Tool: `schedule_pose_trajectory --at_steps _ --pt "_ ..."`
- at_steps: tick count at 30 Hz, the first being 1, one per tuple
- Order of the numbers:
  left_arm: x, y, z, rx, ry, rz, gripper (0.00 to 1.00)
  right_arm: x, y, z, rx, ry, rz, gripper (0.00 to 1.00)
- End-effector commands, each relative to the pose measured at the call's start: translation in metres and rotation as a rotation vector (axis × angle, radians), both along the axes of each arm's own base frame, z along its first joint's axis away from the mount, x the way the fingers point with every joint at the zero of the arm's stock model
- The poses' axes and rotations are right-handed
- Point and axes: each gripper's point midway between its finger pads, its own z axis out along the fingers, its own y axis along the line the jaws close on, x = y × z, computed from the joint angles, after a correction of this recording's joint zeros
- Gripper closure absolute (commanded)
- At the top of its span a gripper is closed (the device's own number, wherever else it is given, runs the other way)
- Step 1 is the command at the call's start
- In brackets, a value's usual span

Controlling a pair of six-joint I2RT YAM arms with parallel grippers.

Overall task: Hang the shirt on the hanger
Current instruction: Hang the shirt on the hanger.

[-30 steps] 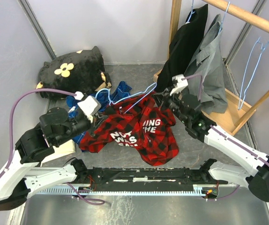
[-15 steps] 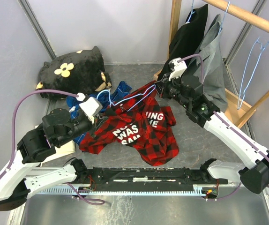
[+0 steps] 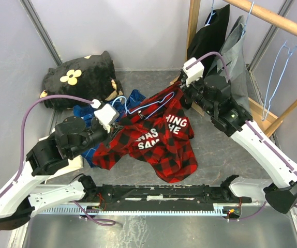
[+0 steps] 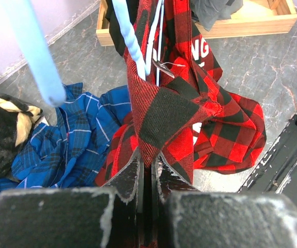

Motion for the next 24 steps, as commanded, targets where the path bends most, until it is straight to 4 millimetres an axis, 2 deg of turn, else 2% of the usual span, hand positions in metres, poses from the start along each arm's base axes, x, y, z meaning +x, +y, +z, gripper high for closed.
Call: schedule_pose_trajectory --at_steps 1,6,14,19,24 --pt "-0.002 0.023 0.004 0.018 -0.022 0.062 0.97 0.024 -0.097 0.037 -0.216 -0.120 -0.406 1.00" --pt "0.006 0.027 -0.008 0.079 -0.010 0.104 0.97 0.012 -0.090 0.059 -0.164 -0.140 -0.340 1.00" --pt "0.017 0.018 -0.013 0.116 -0.007 0.121 0.97 -0.022 -0.043 0.083 -0.002 -0.094 -0.037 1.00" --pt "0.024 0.009 -0.011 0.110 -0.013 0.120 0.97 -0.045 -0.014 0.092 0.108 -0.043 0.136 1.00" --pt "0.028 0.000 -0.011 0.108 -0.010 0.111 0.97 -0.061 0.003 0.097 0.192 -0.006 0.236 1.00"
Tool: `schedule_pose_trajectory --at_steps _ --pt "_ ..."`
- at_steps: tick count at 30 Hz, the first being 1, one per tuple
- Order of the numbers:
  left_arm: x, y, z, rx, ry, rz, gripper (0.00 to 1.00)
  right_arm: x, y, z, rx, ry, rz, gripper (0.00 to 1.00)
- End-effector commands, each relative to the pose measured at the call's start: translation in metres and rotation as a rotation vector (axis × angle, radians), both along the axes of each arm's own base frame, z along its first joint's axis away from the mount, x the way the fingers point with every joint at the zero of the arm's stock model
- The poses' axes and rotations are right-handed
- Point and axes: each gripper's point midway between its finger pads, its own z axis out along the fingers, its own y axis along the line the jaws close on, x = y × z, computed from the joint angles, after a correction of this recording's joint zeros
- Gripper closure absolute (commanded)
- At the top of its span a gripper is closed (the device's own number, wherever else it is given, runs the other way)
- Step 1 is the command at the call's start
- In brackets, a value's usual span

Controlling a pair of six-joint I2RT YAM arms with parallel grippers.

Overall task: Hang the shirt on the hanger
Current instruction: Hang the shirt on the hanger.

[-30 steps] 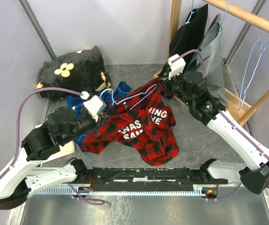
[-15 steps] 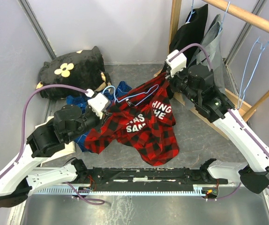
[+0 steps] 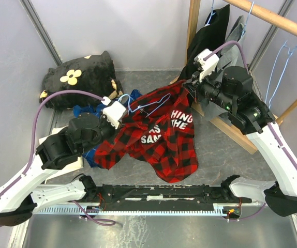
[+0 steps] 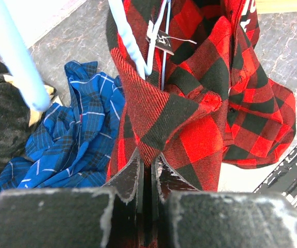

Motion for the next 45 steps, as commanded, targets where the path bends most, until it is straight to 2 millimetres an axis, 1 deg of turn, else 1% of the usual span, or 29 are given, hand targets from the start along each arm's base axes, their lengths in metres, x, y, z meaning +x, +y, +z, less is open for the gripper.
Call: schedule_pose_trajectory --at_steps 1,4,6,9,11,12,14,16,18,20,21,22,23,24,26,27,29,32,33,34,36,38,40,41,43,44,45 --pt "0.007 -0.001 0.011 0.005 -0.040 0.012 0.97 -0.021 0.011 0.041 0.153 -0.038 0.091 1.00" --pt "0.009 -0.005 0.015 -0.016 -0.047 0.008 0.97 -0.031 0.026 0.041 0.215 0.010 0.171 1.00" --pt "0.011 -0.006 0.023 -0.040 -0.063 0.015 0.97 -0.036 0.034 0.041 0.248 0.059 0.213 1.00" --pt "0.018 -0.008 0.046 -0.090 -0.117 0.038 0.97 -0.044 0.043 0.045 0.282 0.107 0.262 1.00" --pt "0.023 -0.009 0.062 -0.107 -0.155 0.055 0.97 -0.050 0.046 0.054 0.294 0.115 0.289 1.00" --pt "0.027 -0.009 0.070 -0.111 -0.175 0.063 0.97 -0.053 0.046 0.062 0.300 0.107 0.297 1.00" --pt "0.034 -0.009 0.087 -0.114 -0.222 0.086 0.97 -0.060 0.041 0.075 0.288 0.079 0.293 1.00" --pt "0.041 -0.008 0.107 -0.113 -0.282 0.106 0.97 -0.065 0.028 0.091 0.274 0.028 0.256 1.00" --pt "0.049 -0.008 0.134 -0.104 -0.357 0.116 0.97 -0.068 0.013 0.106 0.275 -0.033 0.201 1.00" --pt "0.054 -0.013 0.165 -0.115 -0.420 0.113 0.97 -0.069 0.001 0.120 0.263 -0.087 0.159 1.00" --pt "0.056 -0.015 0.179 -0.120 -0.448 0.109 0.97 -0.072 -0.005 0.133 0.258 -0.126 0.145 1.00" --pt "0.058 -0.018 0.192 -0.120 -0.476 0.107 0.97 -0.074 -0.011 0.142 0.249 -0.153 0.129 1.00" --pt "0.059 -0.018 0.209 -0.133 -0.508 0.109 0.97 -0.075 -0.014 0.151 0.240 -0.175 0.123 1.00" --pt "0.062 -0.022 0.219 -0.128 -0.524 0.106 0.97 -0.077 -0.016 0.156 0.227 -0.189 0.123 1.00" --pt "0.068 -0.030 0.225 -0.119 -0.536 0.105 0.97 -0.082 -0.015 0.165 0.226 -0.194 0.147 1.00" --pt "0.069 -0.031 0.226 -0.125 -0.536 0.106 0.97 -0.083 -0.011 0.163 0.225 -0.179 0.168 1.00" --pt "0.071 -0.036 0.216 -0.129 -0.521 0.100 0.97 -0.083 -0.006 0.148 0.215 -0.115 0.184 1.00" --pt "0.074 -0.041 0.188 -0.112 -0.484 0.098 0.97 -0.069 0.000 0.104 0.186 0.017 0.144 1.00" --pt "0.075 -0.043 0.180 -0.109 -0.472 0.098 0.97 -0.069 0.004 0.091 0.190 0.044 0.147 0.99" --pt "0.076 -0.045 0.171 -0.103 -0.456 0.094 0.97 -0.068 0.011 0.075 0.190 0.082 0.153 0.99" --pt "0.076 -0.050 0.158 -0.096 -0.429 0.080 0.97 -0.071 0.030 0.044 0.175 0.150 0.185 0.98" --pt "0.077 -0.054 0.146 -0.085 -0.407 0.073 0.97 -0.079 0.050 0.021 0.165 0.206 0.229 0.96" --pt "0.078 -0.057 0.134 -0.070 -0.385 0.069 0.97 -0.088 0.067 0.002 0.167 0.249 0.262 0.94" --pt "0.078 -0.057 0.128 -0.067 -0.374 0.068 0.97 -0.092 0.072 -0.002 0.177 0.251 0.273 0.93" --pt "0.077 -0.057 0.111 -0.052 -0.345 0.063 0.97 -0.103 0.083 -0.004 0.204 0.247 0.320 0.85" --pt "0.074 -0.056 0.106 -0.052 -0.337 0.056 0.97 -0.109 0.088 -0.003 0.211 0.241 0.354 0.77" --pt "0.071 -0.055 0.099 -0.049 -0.327 0.044 0.97 -0.113 0.090 -0.004 0.208 0.237 0.382 0.66"
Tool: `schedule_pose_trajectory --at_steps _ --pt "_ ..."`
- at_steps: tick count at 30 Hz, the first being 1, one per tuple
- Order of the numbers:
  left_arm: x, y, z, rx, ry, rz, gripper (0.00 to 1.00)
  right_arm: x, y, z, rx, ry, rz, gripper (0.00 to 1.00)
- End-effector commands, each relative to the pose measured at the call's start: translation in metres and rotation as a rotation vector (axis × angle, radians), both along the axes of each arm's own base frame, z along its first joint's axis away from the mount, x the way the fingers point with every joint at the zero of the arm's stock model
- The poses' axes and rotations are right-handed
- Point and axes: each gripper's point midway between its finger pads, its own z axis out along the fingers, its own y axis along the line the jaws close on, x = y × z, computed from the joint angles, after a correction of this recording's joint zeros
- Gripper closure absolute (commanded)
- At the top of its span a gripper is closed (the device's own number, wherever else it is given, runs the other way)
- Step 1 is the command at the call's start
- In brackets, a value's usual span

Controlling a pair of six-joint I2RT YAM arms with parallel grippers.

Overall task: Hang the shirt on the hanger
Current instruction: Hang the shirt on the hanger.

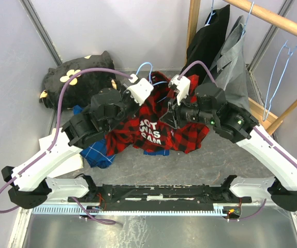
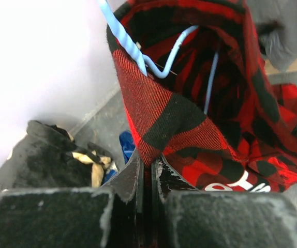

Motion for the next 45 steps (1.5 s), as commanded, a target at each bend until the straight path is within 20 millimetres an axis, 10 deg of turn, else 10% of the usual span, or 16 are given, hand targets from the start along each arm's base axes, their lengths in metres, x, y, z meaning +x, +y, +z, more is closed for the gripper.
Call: schedule_pose_trajectory --at_steps 1,9,17,28,45 --pt "-0.012 0.007 0.012 -0.131 -0.019 -0.016 0.97 -0.025 0.014 0.051 0.181 -0.114 0.102 0.59" --pt "-0.058 0.014 -0.028 -0.127 0.082 -0.186 0.97 -0.027 -0.049 0.030 -0.025 -0.283 0.001 0.22" --pt "-0.107 0.019 -0.047 -0.160 0.171 -0.375 0.97 -0.044 -0.090 0.009 -0.187 -0.472 0.075 0.18" --pt "-0.148 0.006 -0.045 -0.159 0.265 -0.588 0.97 -0.061 -0.078 0.000 -0.186 -0.719 0.288 0.19" --pt "-0.172 -0.012 -0.050 -0.126 0.359 -0.758 0.97 -0.048 -0.047 -0.029 -0.267 -0.603 0.403 0.14"
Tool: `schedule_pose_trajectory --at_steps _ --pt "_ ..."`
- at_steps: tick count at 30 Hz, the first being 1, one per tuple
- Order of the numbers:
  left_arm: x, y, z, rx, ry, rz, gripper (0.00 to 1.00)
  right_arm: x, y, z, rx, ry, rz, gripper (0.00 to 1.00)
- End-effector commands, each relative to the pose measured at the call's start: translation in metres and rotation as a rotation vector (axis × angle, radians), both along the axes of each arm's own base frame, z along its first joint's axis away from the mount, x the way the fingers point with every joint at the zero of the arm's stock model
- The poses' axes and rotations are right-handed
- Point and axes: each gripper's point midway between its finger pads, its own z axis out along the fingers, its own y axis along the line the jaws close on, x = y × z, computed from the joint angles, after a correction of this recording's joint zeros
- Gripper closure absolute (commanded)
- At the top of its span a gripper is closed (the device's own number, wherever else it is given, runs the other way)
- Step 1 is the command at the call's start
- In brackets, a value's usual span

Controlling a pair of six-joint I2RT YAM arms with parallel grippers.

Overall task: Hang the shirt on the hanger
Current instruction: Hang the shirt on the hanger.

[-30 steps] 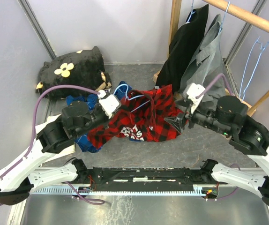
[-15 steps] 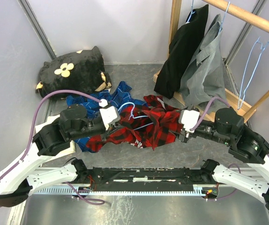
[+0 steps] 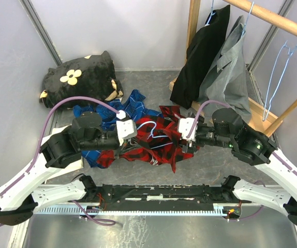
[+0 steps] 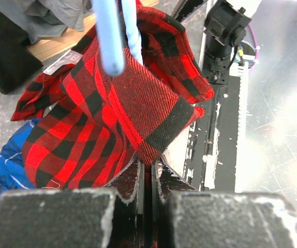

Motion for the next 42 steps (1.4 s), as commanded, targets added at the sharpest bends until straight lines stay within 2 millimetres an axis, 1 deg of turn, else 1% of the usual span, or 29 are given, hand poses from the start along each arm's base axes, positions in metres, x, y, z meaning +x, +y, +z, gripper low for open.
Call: schedule_pose_trajectory --at_steps 1,4,8,12,15,17,21,25,28,30,32,34,39,42 --pt "-0.015 -0.007 0.030 -0.082 0.002 -0.083 0.97 -0.003 0.009 0.027 0.075 -0.042 0.044 0.16" --pt "-0.017 -0.008 0.027 -0.072 0.013 -0.097 0.97 -0.003 0.013 0.028 0.083 -0.021 0.047 0.23" --pt "-0.018 -0.008 0.023 -0.061 0.021 -0.101 0.97 -0.003 0.016 0.032 0.097 0.013 0.035 0.36" --pt "-0.018 -0.007 0.023 -0.062 0.023 -0.102 0.97 -0.005 0.018 0.038 0.116 0.037 0.033 0.56" --pt "-0.018 -0.007 0.020 -0.057 0.023 -0.099 0.97 -0.007 0.019 0.040 0.126 0.051 0.041 0.63" --pt "-0.018 -0.006 0.018 -0.053 0.024 -0.098 0.97 -0.009 0.020 0.039 0.130 0.079 0.041 0.65" --pt "-0.019 -0.004 0.014 -0.043 0.029 -0.097 0.97 -0.016 0.027 0.037 0.141 0.185 0.089 0.65" --pt "-0.021 -0.001 0.013 -0.041 0.030 -0.095 0.97 -0.016 0.028 0.041 0.193 0.298 0.133 0.66" --pt "-0.021 0.001 0.013 -0.042 0.027 -0.090 0.97 -0.013 0.029 0.045 0.241 0.328 0.141 0.65" --pt "-0.022 0.003 0.013 -0.043 0.025 -0.087 0.97 -0.015 0.030 0.048 0.264 0.346 0.153 0.61" --pt "-0.022 0.003 0.013 -0.043 0.024 -0.084 0.97 -0.019 0.031 0.049 0.275 0.368 0.166 0.51" --pt "-0.022 0.003 0.014 -0.045 0.021 -0.085 0.97 -0.021 0.031 0.045 0.273 0.386 0.169 0.44" --pt "-0.023 0.001 0.016 -0.046 0.021 -0.103 0.97 -0.019 0.022 0.027 0.243 0.337 0.130 0.35" --pt "-0.023 0.001 0.017 -0.047 0.017 -0.106 0.97 -0.017 0.012 0.015 0.212 0.286 0.099 0.33"
